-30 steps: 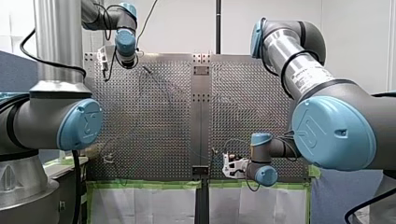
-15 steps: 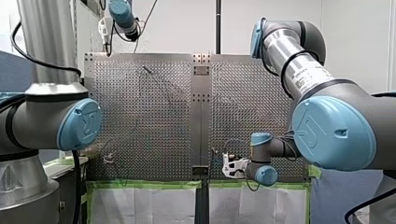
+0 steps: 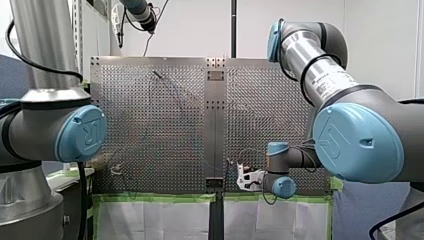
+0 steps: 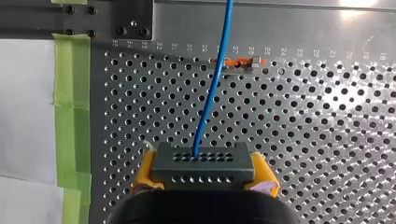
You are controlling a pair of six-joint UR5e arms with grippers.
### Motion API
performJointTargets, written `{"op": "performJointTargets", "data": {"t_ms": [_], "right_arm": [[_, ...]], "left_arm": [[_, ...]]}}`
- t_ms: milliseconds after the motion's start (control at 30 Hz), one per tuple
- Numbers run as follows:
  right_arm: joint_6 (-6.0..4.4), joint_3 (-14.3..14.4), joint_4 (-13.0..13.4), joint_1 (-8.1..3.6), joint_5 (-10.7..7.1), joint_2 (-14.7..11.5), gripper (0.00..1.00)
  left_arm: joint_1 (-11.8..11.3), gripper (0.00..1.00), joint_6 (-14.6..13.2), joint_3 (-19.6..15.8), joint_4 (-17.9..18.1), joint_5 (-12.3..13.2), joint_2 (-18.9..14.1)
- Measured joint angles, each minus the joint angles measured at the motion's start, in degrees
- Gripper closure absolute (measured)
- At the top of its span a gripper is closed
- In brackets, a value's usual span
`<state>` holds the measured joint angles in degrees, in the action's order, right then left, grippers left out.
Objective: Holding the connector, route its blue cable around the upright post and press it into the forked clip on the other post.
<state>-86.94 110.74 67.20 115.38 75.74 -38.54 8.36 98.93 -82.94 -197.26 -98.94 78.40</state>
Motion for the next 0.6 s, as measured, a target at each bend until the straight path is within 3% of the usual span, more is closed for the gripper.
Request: {"op": "performJointTargets", "data": {"t_ms": [233,600], "right_arm": [[0.00,-0.1,-0.1,0.12,-0.05,0.0,1.00],[0.00,-0.1,-0.2,0.30,-0.02,0.0,1.00]], "left_arm": [[1.0,0.00,-0.8,-0.1,-3.4,-2.4,3.4],[1.6,0.00,-0.4,-0.1,-4.7,-1.5,7.3]]}}
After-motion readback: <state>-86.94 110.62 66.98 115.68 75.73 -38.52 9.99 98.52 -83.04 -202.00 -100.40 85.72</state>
